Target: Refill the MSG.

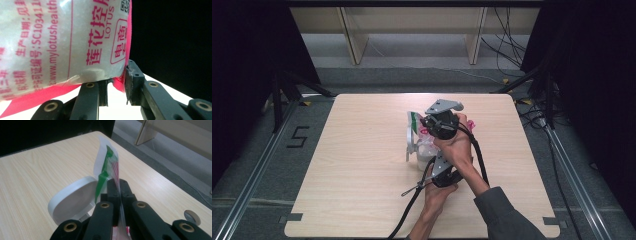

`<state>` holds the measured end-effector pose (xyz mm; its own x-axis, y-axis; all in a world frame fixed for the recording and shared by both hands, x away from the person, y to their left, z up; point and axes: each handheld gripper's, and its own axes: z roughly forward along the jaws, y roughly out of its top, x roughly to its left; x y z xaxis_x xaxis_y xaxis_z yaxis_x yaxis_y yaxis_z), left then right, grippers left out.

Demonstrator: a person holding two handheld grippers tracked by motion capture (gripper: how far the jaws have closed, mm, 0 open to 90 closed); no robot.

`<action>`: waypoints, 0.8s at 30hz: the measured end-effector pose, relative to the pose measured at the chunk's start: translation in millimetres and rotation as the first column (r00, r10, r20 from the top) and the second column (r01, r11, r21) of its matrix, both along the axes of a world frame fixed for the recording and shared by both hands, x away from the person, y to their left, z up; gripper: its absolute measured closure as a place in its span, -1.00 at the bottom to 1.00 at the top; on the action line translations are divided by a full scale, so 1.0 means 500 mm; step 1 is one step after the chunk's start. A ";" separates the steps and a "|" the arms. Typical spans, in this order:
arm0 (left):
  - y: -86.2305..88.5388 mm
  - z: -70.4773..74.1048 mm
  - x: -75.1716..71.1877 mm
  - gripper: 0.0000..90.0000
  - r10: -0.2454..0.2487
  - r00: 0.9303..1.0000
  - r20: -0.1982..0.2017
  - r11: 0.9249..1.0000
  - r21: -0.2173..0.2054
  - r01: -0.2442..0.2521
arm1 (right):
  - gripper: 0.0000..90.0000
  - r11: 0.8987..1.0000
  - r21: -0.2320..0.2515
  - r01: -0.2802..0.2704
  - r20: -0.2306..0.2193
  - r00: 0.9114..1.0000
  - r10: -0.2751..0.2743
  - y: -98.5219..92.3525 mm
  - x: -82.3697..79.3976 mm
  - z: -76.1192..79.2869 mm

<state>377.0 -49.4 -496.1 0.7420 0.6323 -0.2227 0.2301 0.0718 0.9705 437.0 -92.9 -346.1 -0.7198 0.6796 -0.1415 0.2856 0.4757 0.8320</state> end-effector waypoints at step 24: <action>0.000 -0.001 -0.001 0.65 0.007 1.000 -0.003 1.000 0.000 -0.007 | 1.00 1.000 0.002 -0.013 -0.009 1.000 0.013 -0.003 0.002 0.003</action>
